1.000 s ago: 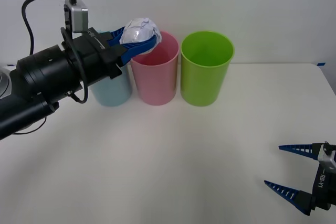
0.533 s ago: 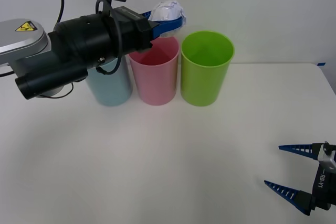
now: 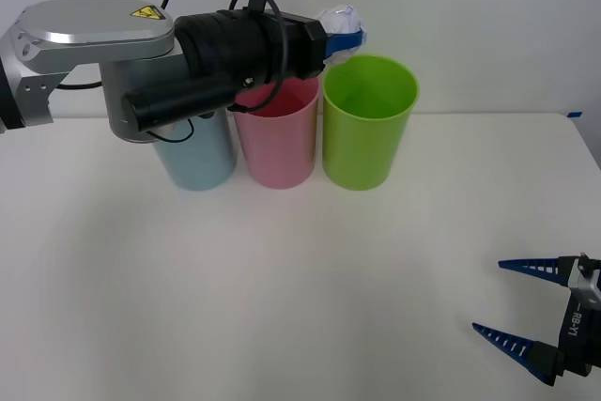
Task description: Put cans in the blue bin and PET bottles in the pink bin and trash in the green bin.
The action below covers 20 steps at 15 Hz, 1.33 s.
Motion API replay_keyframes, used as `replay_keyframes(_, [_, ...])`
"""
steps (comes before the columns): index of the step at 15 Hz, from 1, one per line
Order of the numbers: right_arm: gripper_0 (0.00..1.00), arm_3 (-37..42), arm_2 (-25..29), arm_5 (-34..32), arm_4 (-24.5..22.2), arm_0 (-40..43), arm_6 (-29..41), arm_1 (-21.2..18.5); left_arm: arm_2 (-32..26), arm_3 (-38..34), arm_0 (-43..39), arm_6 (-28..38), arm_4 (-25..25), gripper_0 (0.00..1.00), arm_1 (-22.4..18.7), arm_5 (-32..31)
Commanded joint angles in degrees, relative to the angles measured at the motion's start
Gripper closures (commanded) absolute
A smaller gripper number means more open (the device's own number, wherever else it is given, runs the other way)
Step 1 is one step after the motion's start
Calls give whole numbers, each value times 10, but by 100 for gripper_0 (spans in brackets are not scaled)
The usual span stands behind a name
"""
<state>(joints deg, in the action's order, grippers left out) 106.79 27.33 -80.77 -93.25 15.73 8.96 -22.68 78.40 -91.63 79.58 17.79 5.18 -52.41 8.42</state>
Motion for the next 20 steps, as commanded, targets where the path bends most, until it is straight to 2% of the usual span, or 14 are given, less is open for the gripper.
replay_keyframes(1, [0, 0, 0, 0, 0, 0, 0, 0, 54, 60, 54, 2, -50, 100, 52, 21])
replay_keyframes(3, [0, 0, 0, 0, 0, 0, 0, 0, 83, 94, 80, 2, -83, 100, 84, 27])
replay_keyframes(6, [0, 0, 0, 0, 0, 0, 0, 0, 147, 93, 128, 1, -143, 100, 100, 53])
replay_keyframes(9, [0, 0, 0, 0, 0, 0, 0, 0, 166, 94, 145, -3, -183, 100, 108, 57])
replay_keyframes(14, [0, 0, 0, 0, 0, 0, 0, 0, 169, 134, 146, -10, -197, 100, 141, 69])
replay_keyframes(18, [0, 0, 0, 0, 0, 0, 0, 0, 207, 158, 167, -12, -231, 100, 163, 68])
replay_keyframes(20, [0, 0, 0, 0, 0, 0, 0, 0, 208, 168, 167, -12, -235, 100, 170, 69])
